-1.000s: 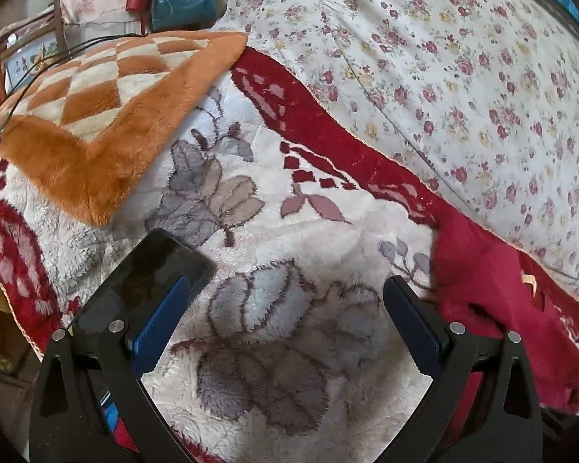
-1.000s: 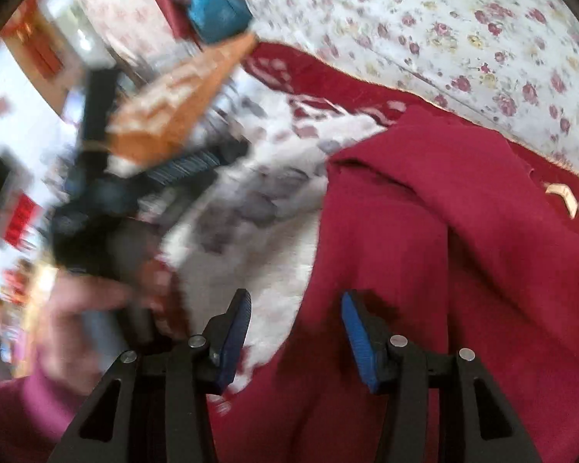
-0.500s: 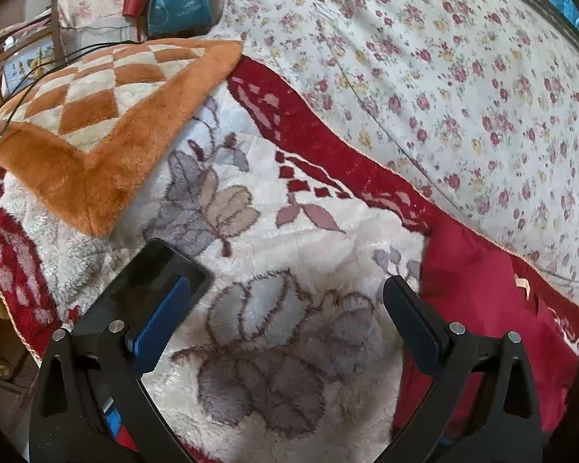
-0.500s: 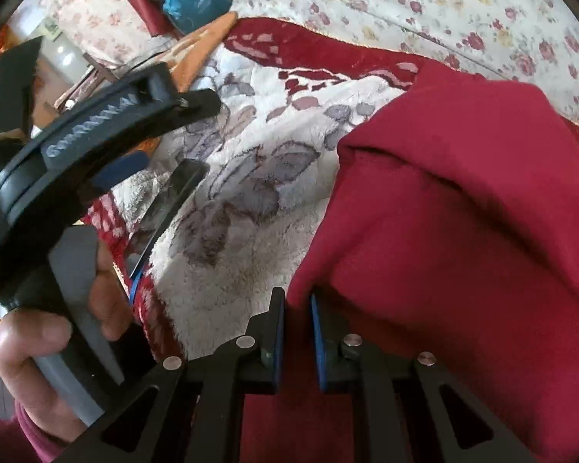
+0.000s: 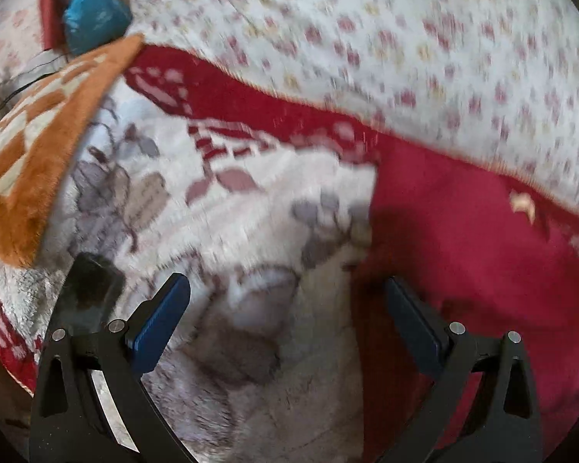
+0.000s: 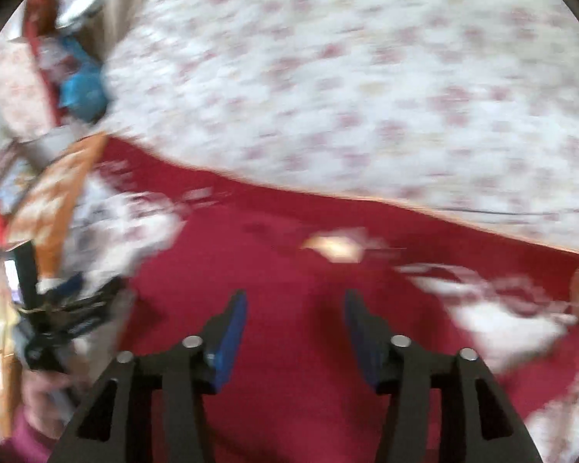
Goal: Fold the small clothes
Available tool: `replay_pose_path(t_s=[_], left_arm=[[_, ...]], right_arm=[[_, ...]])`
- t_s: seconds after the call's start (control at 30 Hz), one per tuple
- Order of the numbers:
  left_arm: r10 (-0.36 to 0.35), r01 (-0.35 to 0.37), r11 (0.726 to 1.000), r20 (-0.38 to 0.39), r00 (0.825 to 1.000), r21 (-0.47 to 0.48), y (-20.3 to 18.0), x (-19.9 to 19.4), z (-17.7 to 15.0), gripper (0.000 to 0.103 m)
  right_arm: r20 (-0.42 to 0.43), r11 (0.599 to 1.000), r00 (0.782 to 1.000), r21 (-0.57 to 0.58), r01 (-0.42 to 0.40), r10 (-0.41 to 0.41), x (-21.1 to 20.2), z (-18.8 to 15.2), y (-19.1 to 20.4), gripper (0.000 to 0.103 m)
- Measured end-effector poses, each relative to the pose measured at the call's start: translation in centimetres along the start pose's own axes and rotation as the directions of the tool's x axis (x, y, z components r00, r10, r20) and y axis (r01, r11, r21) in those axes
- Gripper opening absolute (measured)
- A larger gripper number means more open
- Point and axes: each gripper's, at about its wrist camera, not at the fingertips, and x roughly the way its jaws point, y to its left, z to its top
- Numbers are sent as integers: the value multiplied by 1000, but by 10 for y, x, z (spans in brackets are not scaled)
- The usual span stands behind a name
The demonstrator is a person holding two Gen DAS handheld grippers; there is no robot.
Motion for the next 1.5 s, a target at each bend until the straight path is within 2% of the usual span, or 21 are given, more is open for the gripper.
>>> replay_pose_path(t_s=[0.03, 0.1, 0.23, 0.4, 0.43, 0.47, 0.5, 0.57, 0.63, 0.73, 0.83, 0.93, 0.97, 1.03, 1.1, 1.17, 1.27, 1.33, 1.37, 1.43, 1.5], left_arm=[[8, -8, 1000, -19, 1000, 17, -3, 4, -2, 101], [19, -18, 999, -19, 1000, 31, -6, 6, -5, 101], [26, -26, 999, -9, 1000, 26, -5, 5, -8, 101], [12, -13, 1000, -19, 1000, -8, -1, 7, -10, 101], [10, -11, 1000, -22, 1000, -14, -1, 7, -10, 101], [11, -11, 1000, -23, 1000, -16, -2, 7, -9, 101], [13, -13, 1000, -22, 1000, -15, -2, 7, -9, 101], [18, -18, 1000, -18, 1000, -12, -3, 6, -10, 101], [19, -19, 1000, -18, 1000, -10, -4, 6, -10, 101], [16, -17, 1000, -20, 1000, -15, -4, 6, -10, 101], [16, -16, 1000, -20, 1000, -15, -3, 6, -10, 101], [17, -17, 1000, -17, 1000, -16, -3, 6, -10, 101], [19, -19, 1000, -7, 1000, -25, -1, 3, -10, 101], [21, -19, 998, 45, 999, -57, 5, -7, -9, 101], [11, -1, 996, 113, 994, -94, 13, -21, -8, 101], [9, 8, 992, 140, 990, -124, 20, -26, -7, 101], [-4, 15, 991, 84, 996, -135, 22, -16, -7, 101], [-17, 25, 991, 60, 998, -131, 19, -11, -7, 101], [-24, 30, 992, 56, 998, -124, 17, -11, -8, 101], [-20, 27, 994, 62, 998, -102, 11, -13, -8, 101], [-9, 15, 995, 65, 998, -94, 9, -13, -8, 101]], right_arm=[[-6, 999, 999, 25, 32, -32, -4, -4, -14, 61], [-33, 988, 997, 136, 76, -72, -2, -17, -57, 61], [-106, 971, 994, 235, 46, -21, 22, -41, -94, 61], [-104, 966, 991, 254, -54, 82, 37, -67, -80, 53], [-120, 971, 988, 227, -73, 102, 37, -76, -72, 53], [-134, 978, 986, 194, -75, 103, 43, -81, -63, 53], [-144, 994, 988, 105, -40, 55, 42, -89, -48, 53], [-125, 999, 992, 13, 34, -32, 35, -96, -39, 53], [-104, 999, 994, 40, 34, -29, 27, -95, -43, 53], [-43, 988, 998, 147, -42, 49, 17, -90, -61, 53], [-56, 995, 998, 98, -32, 38, 26, -84, -55, 53], [-131, 998, 990, -7, 55, -55, 49, -90, -44, 32], [-110, 996, 990, -35, 80, -83, 50, -93, -41, 21], [-97, 991, 989, -87, 105, -113, 47, -95, -35, 7], [-64, 985, 988, -105, 136, -143, 37, -90, -36, 6], [-22, 982, 986, -100, 160, -163, 23, -82, -40, 6], [32, 979, 981, -56, 194, -193, 9, -67, -55, 6], [42, 966, 967, -51, 255, -253, 11, -61, -62, 6], [37, 960, 961, -52, 275, -273, 16, -60, -66, 6], [-37, 971, 971, -27, 237, -238, 37, -60, -73, 6], [-97, 973, 968, 10, 232, -230, 50, -57, -77, 6]])
